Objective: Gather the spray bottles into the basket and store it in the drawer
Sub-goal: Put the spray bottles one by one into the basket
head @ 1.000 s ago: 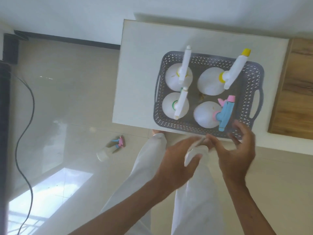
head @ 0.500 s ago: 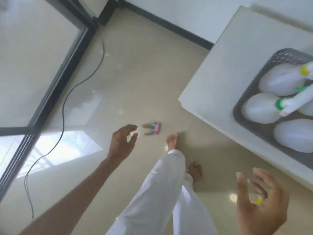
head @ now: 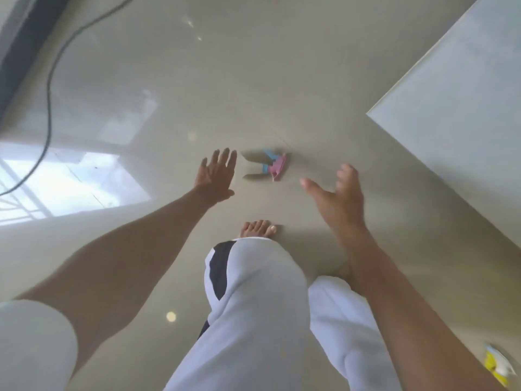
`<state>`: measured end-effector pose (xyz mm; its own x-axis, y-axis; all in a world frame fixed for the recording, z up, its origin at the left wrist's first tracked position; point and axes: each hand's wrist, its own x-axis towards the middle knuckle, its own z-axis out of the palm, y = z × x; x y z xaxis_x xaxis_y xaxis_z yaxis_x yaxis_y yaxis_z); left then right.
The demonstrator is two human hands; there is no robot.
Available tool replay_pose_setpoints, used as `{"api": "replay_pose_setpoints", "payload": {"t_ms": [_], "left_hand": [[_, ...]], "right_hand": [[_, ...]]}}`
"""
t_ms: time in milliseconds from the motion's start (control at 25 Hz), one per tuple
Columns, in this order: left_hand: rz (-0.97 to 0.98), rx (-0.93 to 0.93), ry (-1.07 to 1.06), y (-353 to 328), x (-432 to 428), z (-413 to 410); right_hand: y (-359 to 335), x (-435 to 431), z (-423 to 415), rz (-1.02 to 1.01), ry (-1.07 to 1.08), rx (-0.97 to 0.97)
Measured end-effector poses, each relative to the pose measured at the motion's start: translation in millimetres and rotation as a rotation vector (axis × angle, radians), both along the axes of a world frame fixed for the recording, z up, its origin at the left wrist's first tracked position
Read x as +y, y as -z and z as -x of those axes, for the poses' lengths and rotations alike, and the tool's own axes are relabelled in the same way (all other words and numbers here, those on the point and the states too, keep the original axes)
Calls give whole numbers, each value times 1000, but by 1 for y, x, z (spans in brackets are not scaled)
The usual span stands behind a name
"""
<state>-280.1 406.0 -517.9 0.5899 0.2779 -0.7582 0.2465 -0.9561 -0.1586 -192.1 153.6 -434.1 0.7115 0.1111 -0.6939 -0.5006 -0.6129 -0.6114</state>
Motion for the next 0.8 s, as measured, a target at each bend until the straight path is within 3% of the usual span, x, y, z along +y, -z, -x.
{"api": "replay_pose_setpoints", "payload": {"t_ms": [280, 480, 640, 800], "left_hand": [[69, -120, -195, 63, 14, 12], [245, -191, -480, 3, -22, 17], [522, -466, -668, -129, -82, 23], [761, -695, -584, -276, -139, 15]], "right_hand": [[63, 19, 38, 220, -506, -137], [4, 9, 47, 403, -774, -358], [-101, 7, 53, 368, -649, -440], [-232, -10, 57, 252, -331, -621]]}}
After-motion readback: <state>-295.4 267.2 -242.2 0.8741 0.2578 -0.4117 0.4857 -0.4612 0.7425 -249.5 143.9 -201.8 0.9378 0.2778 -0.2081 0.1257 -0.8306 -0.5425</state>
